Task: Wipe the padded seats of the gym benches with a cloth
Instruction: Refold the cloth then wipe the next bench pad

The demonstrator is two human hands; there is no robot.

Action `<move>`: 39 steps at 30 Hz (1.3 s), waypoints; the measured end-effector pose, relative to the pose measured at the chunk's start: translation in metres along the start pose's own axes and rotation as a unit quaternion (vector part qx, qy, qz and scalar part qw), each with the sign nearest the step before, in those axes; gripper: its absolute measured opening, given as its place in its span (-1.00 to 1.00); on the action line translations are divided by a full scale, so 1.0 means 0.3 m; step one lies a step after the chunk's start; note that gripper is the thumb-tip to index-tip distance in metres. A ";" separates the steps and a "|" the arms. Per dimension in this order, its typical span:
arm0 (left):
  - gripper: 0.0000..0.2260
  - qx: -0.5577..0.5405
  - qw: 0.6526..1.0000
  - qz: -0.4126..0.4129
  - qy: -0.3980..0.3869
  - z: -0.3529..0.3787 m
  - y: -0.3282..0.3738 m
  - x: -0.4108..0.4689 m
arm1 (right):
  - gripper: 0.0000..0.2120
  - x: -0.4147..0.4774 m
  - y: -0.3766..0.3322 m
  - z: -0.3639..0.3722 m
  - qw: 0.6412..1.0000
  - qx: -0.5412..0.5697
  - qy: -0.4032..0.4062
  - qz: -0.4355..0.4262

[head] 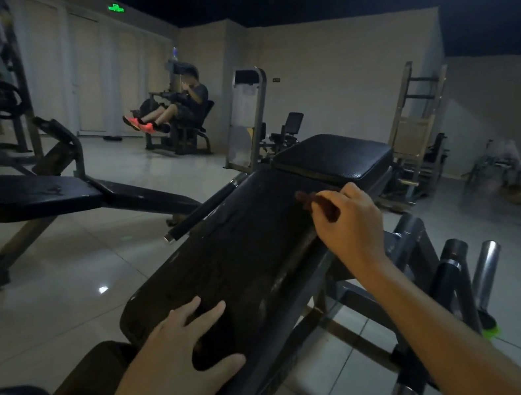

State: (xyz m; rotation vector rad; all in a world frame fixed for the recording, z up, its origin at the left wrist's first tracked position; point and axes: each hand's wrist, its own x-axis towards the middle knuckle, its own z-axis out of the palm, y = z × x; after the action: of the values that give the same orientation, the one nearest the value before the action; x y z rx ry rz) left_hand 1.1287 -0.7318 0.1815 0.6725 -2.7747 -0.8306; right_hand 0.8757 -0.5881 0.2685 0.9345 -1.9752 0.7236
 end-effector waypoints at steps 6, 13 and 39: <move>-0.28 0.020 1.000 -0.007 0.005 0.021 0.008 -0.010 | -0.78 -0.246 -0.156 0.024 0.986 0.067 -0.064 -0.138; -0.32 0.002 1.000 0.000 0.019 -0.003 0.012 -0.001 | -0.81 -0.050 -0.030 0.014 0.991 0.022 -0.064 -0.116; -0.34 0.008 0.999 0.004 0.038 0.014 0.003 -0.001 | -0.83 -0.136 -0.097 0.032 0.993 -0.004 -0.062 -0.099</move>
State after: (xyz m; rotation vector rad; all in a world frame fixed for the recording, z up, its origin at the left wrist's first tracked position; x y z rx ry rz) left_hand 1.1276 -0.7288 0.1784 0.6811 -2.7171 -0.7669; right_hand 0.9114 -0.5976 0.2331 1.1753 -1.9548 0.5569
